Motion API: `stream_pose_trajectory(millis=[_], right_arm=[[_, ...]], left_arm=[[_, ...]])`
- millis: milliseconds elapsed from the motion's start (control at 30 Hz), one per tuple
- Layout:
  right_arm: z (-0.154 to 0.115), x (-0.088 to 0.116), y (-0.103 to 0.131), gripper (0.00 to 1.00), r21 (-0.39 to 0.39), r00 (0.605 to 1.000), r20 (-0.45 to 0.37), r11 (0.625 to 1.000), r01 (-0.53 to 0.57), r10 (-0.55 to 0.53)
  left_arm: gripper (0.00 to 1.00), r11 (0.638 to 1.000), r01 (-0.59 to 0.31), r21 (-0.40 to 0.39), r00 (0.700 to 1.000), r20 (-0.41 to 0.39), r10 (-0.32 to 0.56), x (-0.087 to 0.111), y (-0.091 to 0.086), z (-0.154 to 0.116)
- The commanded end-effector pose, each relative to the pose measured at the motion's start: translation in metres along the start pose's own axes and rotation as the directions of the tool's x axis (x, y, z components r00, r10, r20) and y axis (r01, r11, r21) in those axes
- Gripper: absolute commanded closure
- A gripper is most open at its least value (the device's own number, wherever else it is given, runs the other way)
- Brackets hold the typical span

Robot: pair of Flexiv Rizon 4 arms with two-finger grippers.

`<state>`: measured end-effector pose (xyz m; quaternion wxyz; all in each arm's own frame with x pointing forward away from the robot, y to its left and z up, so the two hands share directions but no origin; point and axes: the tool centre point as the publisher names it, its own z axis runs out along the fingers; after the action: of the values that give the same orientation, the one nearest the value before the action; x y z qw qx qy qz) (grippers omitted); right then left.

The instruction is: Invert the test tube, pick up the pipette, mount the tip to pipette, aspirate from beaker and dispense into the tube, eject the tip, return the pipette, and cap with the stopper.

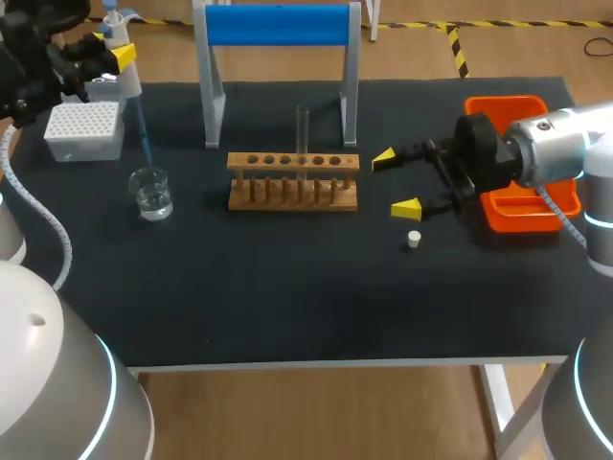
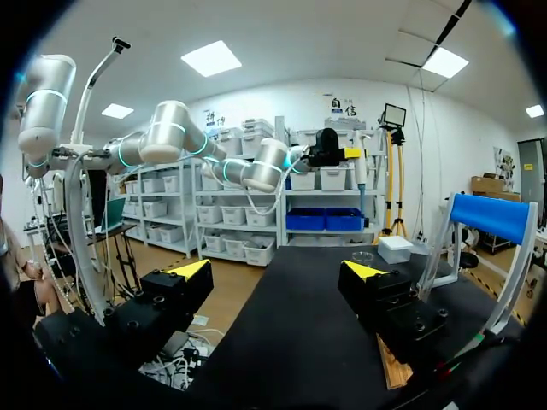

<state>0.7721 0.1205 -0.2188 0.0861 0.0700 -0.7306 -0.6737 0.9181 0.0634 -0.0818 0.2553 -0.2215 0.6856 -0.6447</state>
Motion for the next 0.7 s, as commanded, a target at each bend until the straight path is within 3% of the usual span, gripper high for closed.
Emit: stream_pose_trajectory(millis=[33, 333, 700], right_arm=[[-0.001, 0.001, 0.001, 0.0, 0.002, 1.0, 0.0, 1.0, 0.0, 0.0], [-0.001, 0.001, 0.001, 0.0, 0.002, 1.0, 0.0, 1.0, 0.0, 0.0], [0.071, -0.024, 0.003, 0.0, 0.105, 1.0, 0.021, 0.994, -0.01, 0.008]], left_arm=[[1.0, 1.0, -0.001, 0.002, 1.0, 0.004, 0.001, 0.001, 0.0, 0.0], [1.0, 1.0, -0.001, 0.002, 1.0, 0.004, 0.001, 0.001, 0.0, 0.0], [1.0, 1.0, -0.001, 0.002, 1.0, 0.004, 0.001, 0.001, 0.0, 0.0]])
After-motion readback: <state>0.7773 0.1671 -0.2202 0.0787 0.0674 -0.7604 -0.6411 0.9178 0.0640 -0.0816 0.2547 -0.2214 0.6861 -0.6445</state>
